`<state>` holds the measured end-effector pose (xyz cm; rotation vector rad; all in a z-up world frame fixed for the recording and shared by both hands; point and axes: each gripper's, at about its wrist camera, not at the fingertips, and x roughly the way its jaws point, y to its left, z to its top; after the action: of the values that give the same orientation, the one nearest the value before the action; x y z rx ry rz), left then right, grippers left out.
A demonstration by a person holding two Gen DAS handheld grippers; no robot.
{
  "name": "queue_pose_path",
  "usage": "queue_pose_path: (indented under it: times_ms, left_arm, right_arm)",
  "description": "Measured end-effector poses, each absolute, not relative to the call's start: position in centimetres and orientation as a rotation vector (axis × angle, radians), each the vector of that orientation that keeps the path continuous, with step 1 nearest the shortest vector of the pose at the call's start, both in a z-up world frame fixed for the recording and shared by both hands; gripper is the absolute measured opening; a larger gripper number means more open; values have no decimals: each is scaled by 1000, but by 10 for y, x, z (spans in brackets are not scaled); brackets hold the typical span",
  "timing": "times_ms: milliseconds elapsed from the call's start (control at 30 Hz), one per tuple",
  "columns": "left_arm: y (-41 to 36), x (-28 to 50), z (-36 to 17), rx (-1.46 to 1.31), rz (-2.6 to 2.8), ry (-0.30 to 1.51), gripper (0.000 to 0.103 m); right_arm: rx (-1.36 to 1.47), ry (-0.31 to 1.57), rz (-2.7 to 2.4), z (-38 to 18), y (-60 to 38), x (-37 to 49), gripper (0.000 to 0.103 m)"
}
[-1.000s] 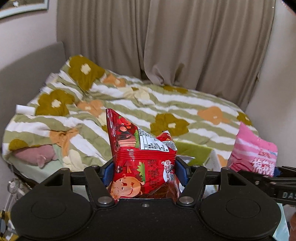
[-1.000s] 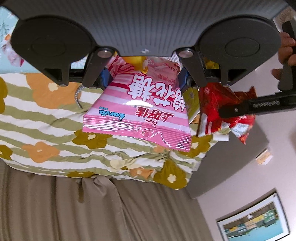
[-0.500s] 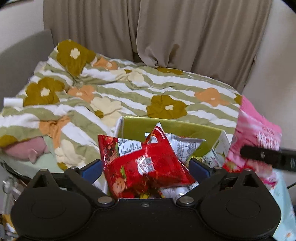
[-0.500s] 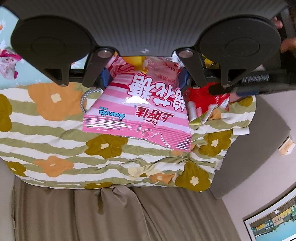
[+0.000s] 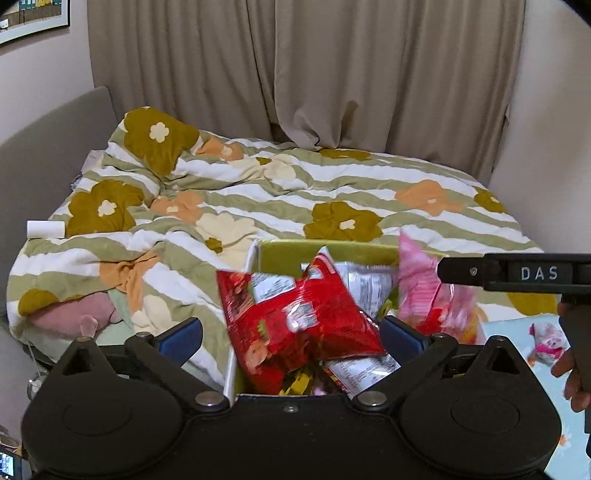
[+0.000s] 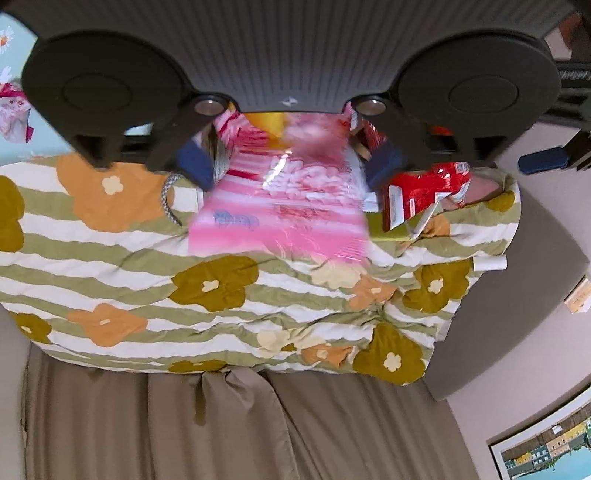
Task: Organize snacks
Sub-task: 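Carry both bags over the box and open both grippers to drop them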
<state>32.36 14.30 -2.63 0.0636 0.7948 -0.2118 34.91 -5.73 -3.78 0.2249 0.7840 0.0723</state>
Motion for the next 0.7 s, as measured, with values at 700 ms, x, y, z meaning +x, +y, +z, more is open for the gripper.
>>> queue_pose_path:
  times_ms: [700]
  left_arm:
    - [126,268,15,88,-272,684,103]
  right_arm:
    - [212,685,5,10,-65,269,103]
